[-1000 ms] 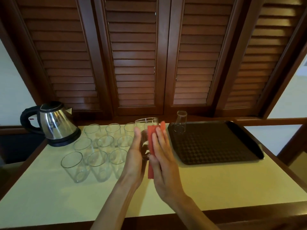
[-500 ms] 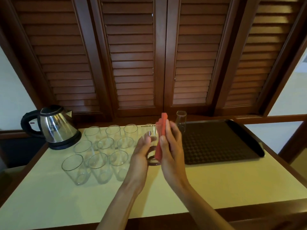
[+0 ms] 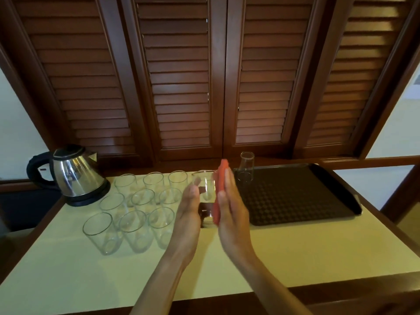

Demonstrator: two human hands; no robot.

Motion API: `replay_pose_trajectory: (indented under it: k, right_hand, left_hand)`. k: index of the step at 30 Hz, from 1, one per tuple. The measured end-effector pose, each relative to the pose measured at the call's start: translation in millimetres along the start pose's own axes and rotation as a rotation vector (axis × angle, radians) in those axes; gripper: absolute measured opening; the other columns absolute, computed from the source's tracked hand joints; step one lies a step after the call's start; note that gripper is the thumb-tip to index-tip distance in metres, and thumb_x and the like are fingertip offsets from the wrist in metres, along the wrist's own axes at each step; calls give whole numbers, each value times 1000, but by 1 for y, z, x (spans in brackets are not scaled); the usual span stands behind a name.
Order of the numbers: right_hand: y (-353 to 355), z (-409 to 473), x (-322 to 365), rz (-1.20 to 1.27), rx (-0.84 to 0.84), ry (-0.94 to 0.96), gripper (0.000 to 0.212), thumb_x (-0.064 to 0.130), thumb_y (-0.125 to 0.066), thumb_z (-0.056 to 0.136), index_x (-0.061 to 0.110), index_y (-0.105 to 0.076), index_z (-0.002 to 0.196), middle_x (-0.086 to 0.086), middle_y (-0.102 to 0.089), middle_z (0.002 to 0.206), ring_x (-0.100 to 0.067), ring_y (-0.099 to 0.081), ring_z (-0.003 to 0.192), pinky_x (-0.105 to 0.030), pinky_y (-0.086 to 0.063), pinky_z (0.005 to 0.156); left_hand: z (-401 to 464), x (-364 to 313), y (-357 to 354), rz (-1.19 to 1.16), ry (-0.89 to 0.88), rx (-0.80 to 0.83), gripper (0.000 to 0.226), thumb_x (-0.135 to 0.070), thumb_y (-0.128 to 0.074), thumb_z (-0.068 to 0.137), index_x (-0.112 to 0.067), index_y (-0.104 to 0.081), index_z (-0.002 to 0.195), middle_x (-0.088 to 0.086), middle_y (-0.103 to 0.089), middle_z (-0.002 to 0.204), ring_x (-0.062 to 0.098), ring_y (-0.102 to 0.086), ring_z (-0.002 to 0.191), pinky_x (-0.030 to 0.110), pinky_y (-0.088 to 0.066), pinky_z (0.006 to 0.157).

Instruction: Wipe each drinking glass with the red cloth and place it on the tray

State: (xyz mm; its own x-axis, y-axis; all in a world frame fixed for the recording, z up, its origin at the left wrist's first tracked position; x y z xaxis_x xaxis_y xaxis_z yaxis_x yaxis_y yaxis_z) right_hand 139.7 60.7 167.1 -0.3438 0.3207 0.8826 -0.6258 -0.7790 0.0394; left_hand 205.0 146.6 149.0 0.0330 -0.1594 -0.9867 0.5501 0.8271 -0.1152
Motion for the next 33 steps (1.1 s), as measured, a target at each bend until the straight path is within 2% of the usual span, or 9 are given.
replay_pose_trajectory:
  k: [5, 8, 11, 14, 16, 21, 25, 30, 33]
  right_hand:
    - [-10, -11, 18, -46, 52, 65, 50, 32, -35, 108, 31, -20, 156, 19, -15, 166, 9, -16, 149, -10, -23, 116]
    - [-7, -6, 10, -7, 51, 65, 52, 23, -34, 109, 28, -19, 159, 20, -22, 164, 2, -23, 150, -31, -28, 123]
    - [5, 18, 9, 105, 32, 4, 56, 32, -37, 108, 25, -19, 160, 8, -31, 164, -9, -31, 150, -49, -31, 121]
    - [-6, -4, 9, 17, 44, 11, 53, 32, -37, 108, 31, -20, 158, 19, -19, 165, 5, -21, 149, -19, -26, 120]
    - [-11, -17, 10, -10, 40, 53, 52, 25, -35, 108, 31, -21, 157, 24, -18, 164, 7, -19, 149, -11, -24, 116]
    - [6, 22, -1, 177, 16, -58, 57, 29, -39, 106, 23, -20, 160, 12, -30, 163, -5, -29, 149, -39, -30, 122]
    - [-10, -1, 2, 134, 82, -26, 53, 19, -38, 109, 21, -20, 159, 24, -26, 158, 9, -27, 145, -19, -32, 116]
    - [3, 36, -1, 64, 9, -75, 56, 30, -38, 108, 22, -20, 160, 1, -30, 164, -12, -33, 149, -45, -34, 120]
    - [-6, 20, 4, 9, 59, -24, 53, 26, -38, 108, 24, -21, 159, 6, -20, 167, -4, -25, 150, -33, -30, 122]
  left_hand:
    - [8, -12, -4, -48, 16, 19, 64, -76, -44, 95, -34, -62, 140, 0, -67, 137, 16, -63, 129, 51, -50, 110]
    - [8, -21, -4, -51, -15, 7, 45, -55, -43, 99, -33, -70, 127, -3, -76, 120, 14, -71, 114, 41, -58, 101]
    - [1, -14, -11, 7, -2, 0, 44, -60, -43, 101, -39, -64, 133, -10, -75, 121, 9, -70, 115, 36, -58, 98]
    - [11, -12, -4, -36, 66, -59, 42, -57, -30, 108, -41, -69, 111, -13, -79, 106, 5, -73, 105, 33, -55, 90]
    - [17, -13, -2, -35, 95, -39, 52, -66, -30, 105, -36, -70, 118, -6, -78, 115, 10, -72, 109, 39, -55, 96]
    - [10, -9, -13, 26, 72, 35, 51, -66, -55, 95, -35, -64, 134, -5, -67, 134, 8, -66, 118, 41, -54, 104]
    - [25, -29, 2, -86, 25, -116, 23, -39, -55, 104, -30, -74, 114, -6, -79, 106, 12, -74, 102, 27, -60, 82]
    - [15, -14, -14, -13, 87, -34, 35, -47, -47, 106, -34, -59, 136, -15, -66, 123, 0, -64, 105, 24, -53, 84]
    - [21, -18, -7, -32, 94, -35, 34, -48, -53, 103, -29, -67, 128, -8, -72, 117, 6, -66, 111, 27, -54, 85]
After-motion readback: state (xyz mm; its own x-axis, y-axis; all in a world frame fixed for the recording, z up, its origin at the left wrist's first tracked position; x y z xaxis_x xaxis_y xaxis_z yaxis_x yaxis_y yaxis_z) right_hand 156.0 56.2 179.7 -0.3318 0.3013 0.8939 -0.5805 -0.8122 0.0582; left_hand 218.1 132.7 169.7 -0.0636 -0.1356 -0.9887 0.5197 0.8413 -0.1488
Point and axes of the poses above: each hand's wrist, its own z-axis towards the middle knuckle, its own y-axis out of the back of the hand, x = y × z, the point moved 8 cm from there along z, towards the middle knuckle
